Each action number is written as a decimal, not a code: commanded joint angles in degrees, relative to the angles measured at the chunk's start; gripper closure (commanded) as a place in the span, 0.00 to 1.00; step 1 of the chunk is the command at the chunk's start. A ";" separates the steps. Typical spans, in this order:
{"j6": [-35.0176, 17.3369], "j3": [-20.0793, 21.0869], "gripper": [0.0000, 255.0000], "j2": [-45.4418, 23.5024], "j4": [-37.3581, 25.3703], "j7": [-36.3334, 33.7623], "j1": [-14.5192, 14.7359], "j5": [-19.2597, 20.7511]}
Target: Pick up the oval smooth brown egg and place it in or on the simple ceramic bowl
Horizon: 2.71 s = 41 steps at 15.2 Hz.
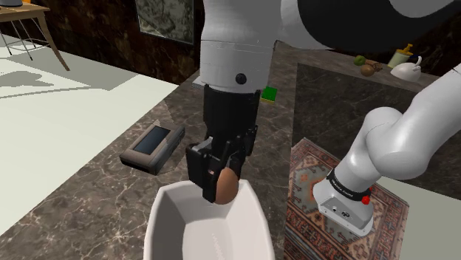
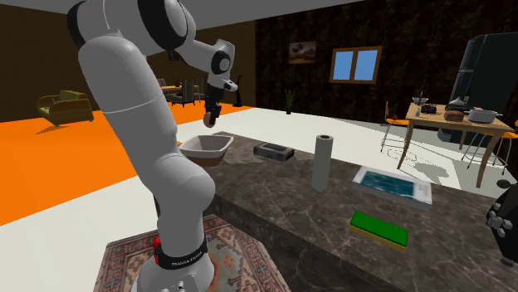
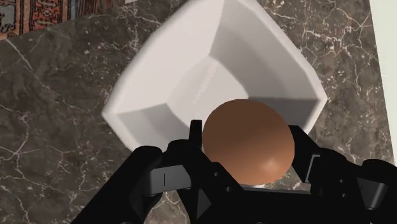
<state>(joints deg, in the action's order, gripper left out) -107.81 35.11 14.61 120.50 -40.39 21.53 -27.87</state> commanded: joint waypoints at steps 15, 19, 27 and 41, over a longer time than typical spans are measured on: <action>-12.19 4.36 1.00 -6.86 4.81 -1.59 0.97 1.30; -12.74 4.45 1.00 -7.12 5.14 -1.52 0.99 1.33; -12.74 4.45 0.00 -7.12 5.14 -1.52 0.99 1.33; -5.03 2.16 0.00 -3.95 0.85 -0.98 0.00 1.15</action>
<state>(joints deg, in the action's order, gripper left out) -112.85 37.27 10.66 121.35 -41.37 21.52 -26.72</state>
